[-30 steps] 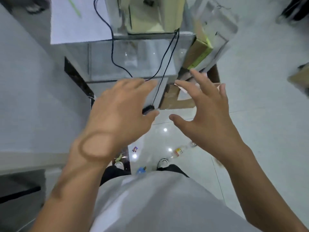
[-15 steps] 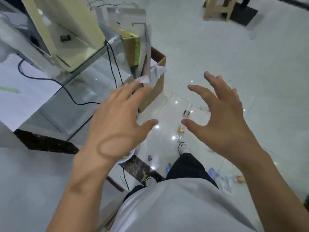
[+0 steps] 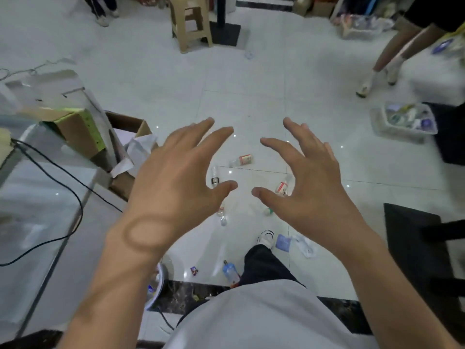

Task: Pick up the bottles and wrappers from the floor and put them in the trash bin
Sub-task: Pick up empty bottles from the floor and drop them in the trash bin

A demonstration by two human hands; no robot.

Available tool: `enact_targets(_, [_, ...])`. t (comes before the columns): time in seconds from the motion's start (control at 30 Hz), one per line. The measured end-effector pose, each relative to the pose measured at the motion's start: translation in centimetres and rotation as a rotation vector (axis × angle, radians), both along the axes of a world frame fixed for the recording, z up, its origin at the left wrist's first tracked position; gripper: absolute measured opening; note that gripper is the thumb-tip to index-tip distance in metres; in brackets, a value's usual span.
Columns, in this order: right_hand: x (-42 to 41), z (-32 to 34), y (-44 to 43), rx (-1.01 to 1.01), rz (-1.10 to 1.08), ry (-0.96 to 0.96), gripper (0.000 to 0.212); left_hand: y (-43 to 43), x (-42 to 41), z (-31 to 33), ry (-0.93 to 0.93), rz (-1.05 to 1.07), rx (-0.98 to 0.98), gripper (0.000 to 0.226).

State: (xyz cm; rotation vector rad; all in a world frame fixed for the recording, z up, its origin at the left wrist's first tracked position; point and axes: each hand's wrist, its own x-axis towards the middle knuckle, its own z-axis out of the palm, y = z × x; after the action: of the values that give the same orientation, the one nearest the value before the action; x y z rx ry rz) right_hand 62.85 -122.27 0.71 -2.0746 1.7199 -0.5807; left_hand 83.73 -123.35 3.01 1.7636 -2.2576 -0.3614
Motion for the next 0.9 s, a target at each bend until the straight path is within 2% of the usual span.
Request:
enact_targets(0.3, [-5.8,-0.4,-5.6,-0.003,-0.066,0.019,0.078,-7.5,-6.0,-0.3,-0.036,-0.112,0.005,0.088])
enact_targets(0.6, [-11.9,-0.6,-15.4,0.038,-0.025,0.012,0.080,-17.1,-13.1,-1.2,-0.061,-0.113,0.043,0.089])
enact_targets(0.9, [-16.5,-1.0,-22.1,0.116,-0.023,0.102,0.082,-22.7,-18.2,-2.2,-0.042,-0.123,0.068,0.087])
